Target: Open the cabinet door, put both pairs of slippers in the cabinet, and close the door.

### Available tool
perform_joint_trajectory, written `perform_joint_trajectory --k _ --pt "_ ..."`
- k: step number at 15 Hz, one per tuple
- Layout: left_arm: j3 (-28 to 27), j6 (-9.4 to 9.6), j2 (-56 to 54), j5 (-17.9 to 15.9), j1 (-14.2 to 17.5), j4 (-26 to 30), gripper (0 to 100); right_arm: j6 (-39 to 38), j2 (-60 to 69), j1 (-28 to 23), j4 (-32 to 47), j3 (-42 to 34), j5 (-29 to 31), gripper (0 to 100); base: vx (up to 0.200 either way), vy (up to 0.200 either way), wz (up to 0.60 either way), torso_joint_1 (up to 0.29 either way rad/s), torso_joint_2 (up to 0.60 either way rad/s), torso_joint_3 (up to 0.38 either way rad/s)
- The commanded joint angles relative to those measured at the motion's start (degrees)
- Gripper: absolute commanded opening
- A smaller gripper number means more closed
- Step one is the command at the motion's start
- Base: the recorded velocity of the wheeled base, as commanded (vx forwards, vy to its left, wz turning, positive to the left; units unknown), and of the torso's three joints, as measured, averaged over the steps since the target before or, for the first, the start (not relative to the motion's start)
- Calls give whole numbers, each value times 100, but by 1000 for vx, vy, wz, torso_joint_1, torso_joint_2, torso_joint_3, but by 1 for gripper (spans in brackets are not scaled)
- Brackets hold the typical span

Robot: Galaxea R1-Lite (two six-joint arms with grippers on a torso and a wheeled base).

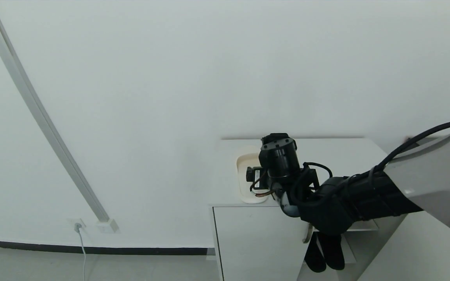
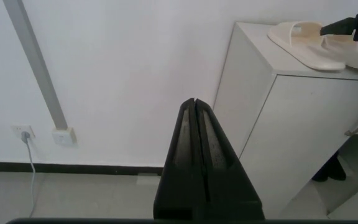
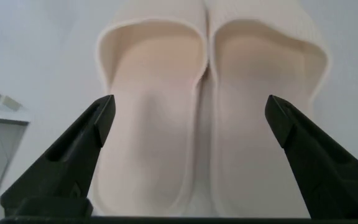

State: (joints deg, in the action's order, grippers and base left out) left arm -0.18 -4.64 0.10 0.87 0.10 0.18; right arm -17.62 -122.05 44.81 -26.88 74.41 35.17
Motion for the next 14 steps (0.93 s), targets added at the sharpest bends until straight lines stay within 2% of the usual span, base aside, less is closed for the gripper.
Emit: perform_joint_trajectory --k 1,7,14 --pt "1 -1 -1 10 -1 -1 0 109 -302 -78 -177 30 -45 100 0 0 0 0 0 0" --pt "1 16 -1 10 -1 -1 0 478 -899 -517 -256 865 -283 100 0 0 0 0 0 0" --pt "1 7 -1 28 -1 -1 0 689 -1515 -702 -230 1770 -327 100 0 0 0 0 0 0"
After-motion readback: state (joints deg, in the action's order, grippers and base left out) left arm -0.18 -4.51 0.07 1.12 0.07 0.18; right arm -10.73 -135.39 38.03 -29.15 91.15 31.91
